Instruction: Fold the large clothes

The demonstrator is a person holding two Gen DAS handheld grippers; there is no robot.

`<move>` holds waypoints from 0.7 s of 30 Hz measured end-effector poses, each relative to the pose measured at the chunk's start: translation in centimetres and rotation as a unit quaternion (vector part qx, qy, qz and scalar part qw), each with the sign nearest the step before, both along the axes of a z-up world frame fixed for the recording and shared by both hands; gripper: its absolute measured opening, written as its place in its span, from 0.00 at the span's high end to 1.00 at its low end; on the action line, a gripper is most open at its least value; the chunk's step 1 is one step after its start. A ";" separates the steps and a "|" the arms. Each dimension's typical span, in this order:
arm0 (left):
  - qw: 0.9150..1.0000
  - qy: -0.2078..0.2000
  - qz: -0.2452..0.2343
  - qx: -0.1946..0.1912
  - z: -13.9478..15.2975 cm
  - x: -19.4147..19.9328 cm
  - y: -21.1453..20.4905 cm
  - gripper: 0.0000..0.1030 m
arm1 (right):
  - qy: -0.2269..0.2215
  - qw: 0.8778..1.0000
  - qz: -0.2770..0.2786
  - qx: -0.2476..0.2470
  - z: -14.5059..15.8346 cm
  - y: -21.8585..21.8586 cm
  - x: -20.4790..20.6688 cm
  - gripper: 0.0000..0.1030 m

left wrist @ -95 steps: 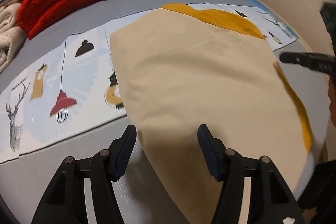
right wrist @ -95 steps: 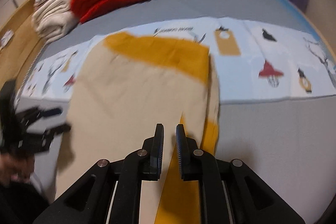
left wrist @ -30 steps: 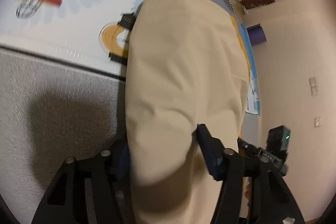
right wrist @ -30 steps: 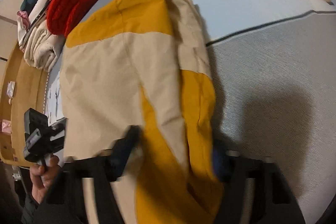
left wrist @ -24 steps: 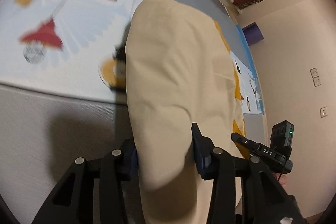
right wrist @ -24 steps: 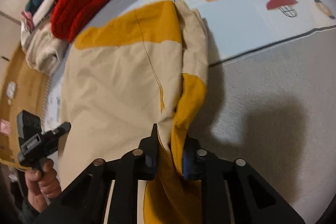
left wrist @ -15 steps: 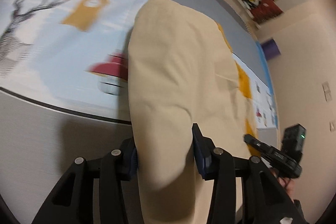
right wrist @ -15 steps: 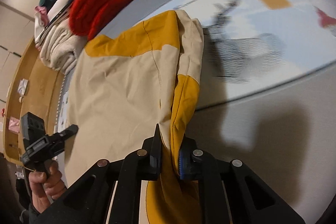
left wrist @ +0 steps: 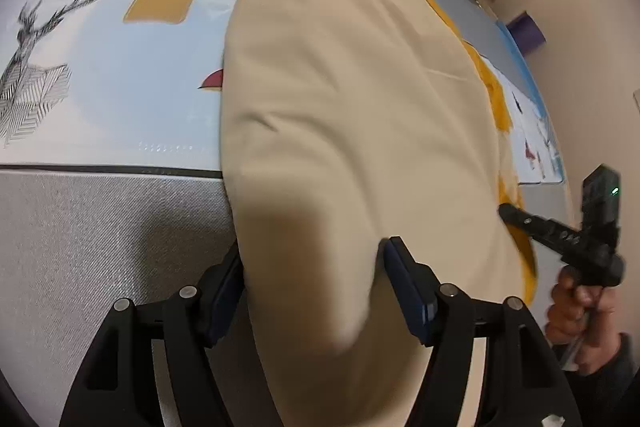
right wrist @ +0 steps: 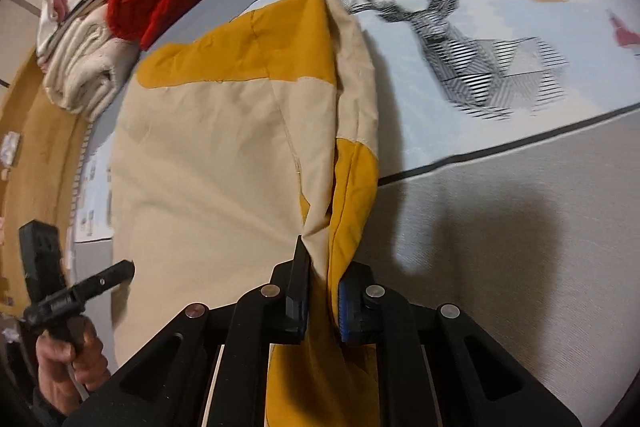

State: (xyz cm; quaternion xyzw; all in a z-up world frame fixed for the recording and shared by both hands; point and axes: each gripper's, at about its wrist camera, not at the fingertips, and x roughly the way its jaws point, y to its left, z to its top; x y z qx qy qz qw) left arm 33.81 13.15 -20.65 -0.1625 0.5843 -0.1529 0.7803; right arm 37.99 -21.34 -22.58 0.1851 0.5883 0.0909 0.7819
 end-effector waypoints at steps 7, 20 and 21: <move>1.000 0.012 0.019 0.011 3.3 -2.6 0.9 0.39 | -0.056 0.998 0.001 -0.008 4.7 -1.5 -2.9 0.83; 0.991 -0.003 -0.045 0.127 2.7 -13.7 -2.4 0.32 | -0.029 0.986 0.090 -0.137 2.1 1.6 -13.0 0.70; 0.992 -0.004 -0.034 0.123 3.2 -14.1 -2.1 0.33 | -0.008 0.983 0.094 -0.155 1.5 1.5 -13.7 0.70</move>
